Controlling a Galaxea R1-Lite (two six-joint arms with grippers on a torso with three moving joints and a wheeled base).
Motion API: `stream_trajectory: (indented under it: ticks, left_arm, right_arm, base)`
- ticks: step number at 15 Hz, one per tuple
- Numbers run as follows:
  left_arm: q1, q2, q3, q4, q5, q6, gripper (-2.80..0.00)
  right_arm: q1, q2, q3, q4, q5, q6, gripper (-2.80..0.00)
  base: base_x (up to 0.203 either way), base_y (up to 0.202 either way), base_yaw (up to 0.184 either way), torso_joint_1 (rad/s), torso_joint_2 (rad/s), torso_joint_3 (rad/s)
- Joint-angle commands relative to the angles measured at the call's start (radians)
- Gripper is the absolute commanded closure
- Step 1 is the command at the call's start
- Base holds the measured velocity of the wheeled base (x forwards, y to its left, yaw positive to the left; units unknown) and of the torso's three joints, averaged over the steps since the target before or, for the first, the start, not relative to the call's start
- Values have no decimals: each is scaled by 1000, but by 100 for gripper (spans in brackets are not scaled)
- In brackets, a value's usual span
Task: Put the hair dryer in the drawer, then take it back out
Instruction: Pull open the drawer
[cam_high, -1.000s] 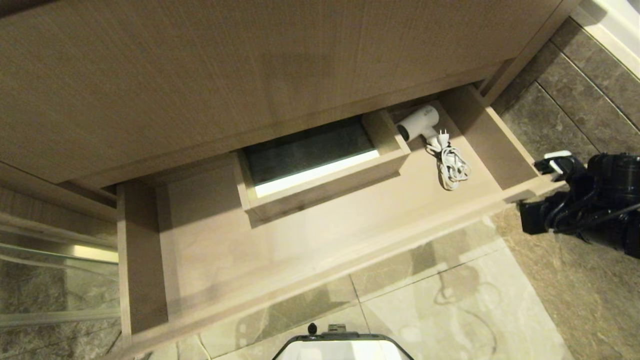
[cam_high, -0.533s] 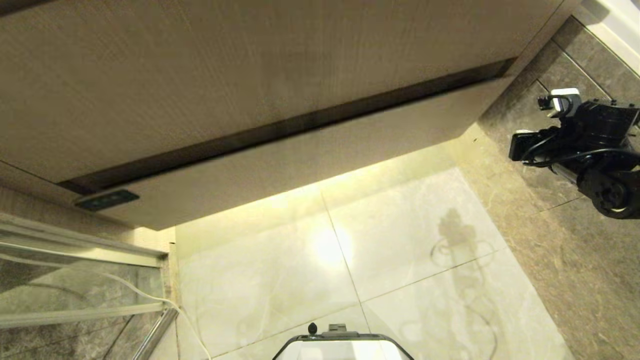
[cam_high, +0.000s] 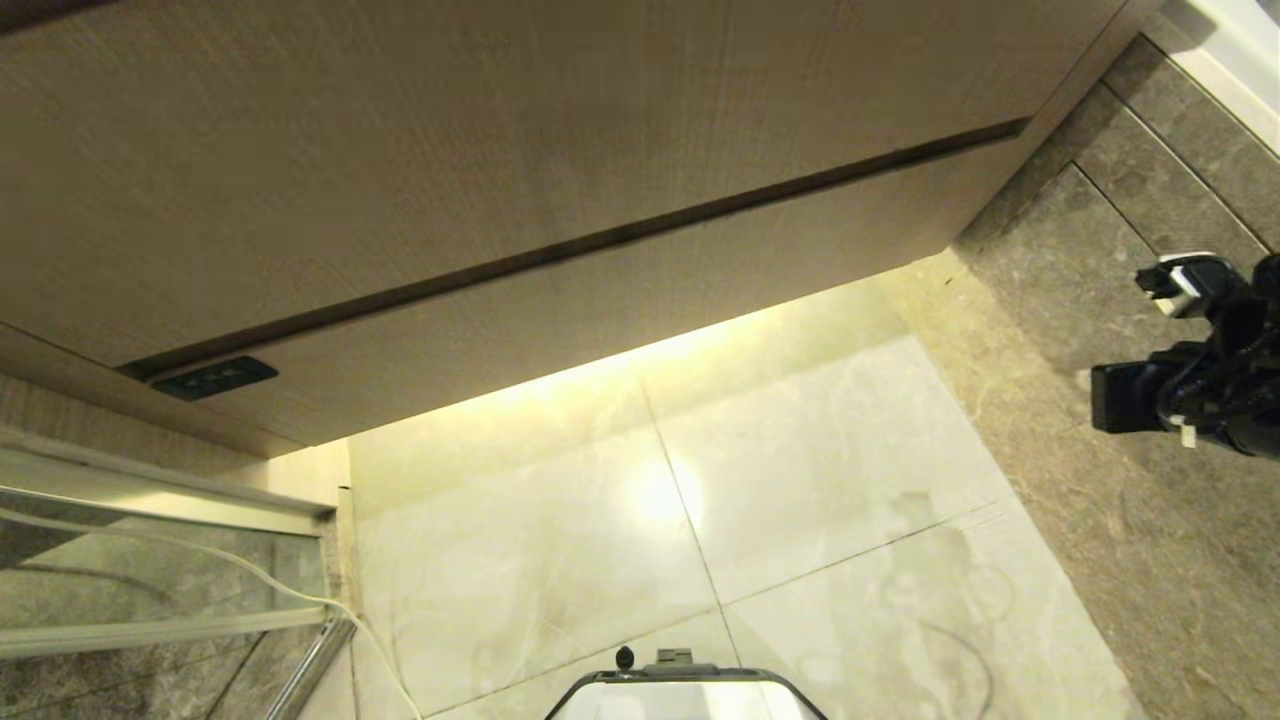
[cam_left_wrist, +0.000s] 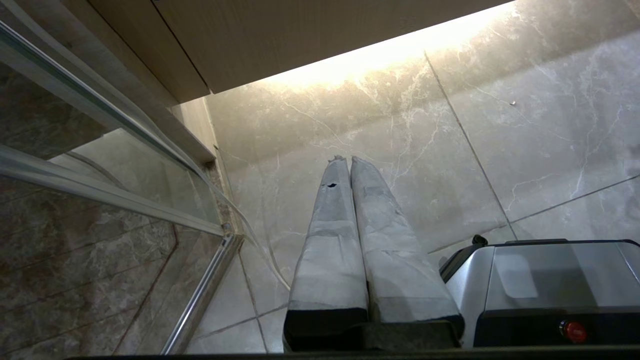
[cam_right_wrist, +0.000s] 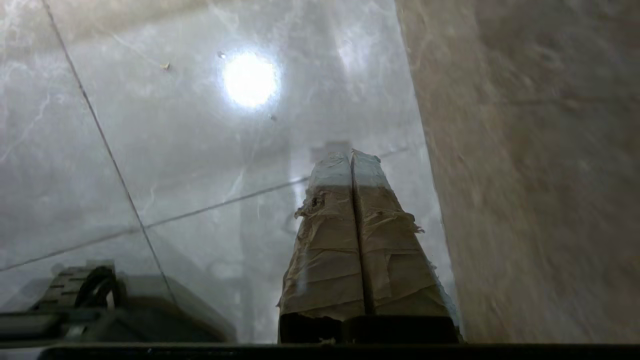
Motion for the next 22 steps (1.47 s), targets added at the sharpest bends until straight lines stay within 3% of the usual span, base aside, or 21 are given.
stream_trajectory:
  ticks: [1, 4, 8, 11, 13, 15, 22]
  left_arm:
    - [0, 0, 1, 0, 0, 0, 0]
    - [0, 0, 1, 0, 0, 0, 0]
    - [0, 0, 0, 0, -1, 0, 0]
    - [0, 0, 0, 0, -1, 0, 0]
    - [0, 0, 0, 0, -1, 0, 0]
    - [0, 0, 1, 0, 1, 0, 0]
    - [0, 0, 0, 0, -1, 0, 0]
  right_arm:
    - [4, -231, 76, 34, 2, 0, 0]
    - [5, -505, 204, 57, 10, 18, 0]
    - [29, -974, 490, 47, 43, 23, 0]
    - [113, -1295, 713, 52, 48, 28, 0]
    - [155, -1487, 774, 155, 54, 38, 0]
    - [216, -1557, 823, 252, 60, 73, 0]
    - [216, -1557, 823, 252, 57, 83, 0]
  base:
    - [0, 0, 0, 0, 0, 0]
    - [0, 0, 0, 0, 0, 0]
    - [0, 0, 0, 0, 0, 0]
    - [0, 0, 0, 0, 0, 0]
    - [0, 0, 0, 0, 0, 0]
    - [0, 0, 0, 0, 0, 0]
    - [0, 0, 0, 0, 0, 0]
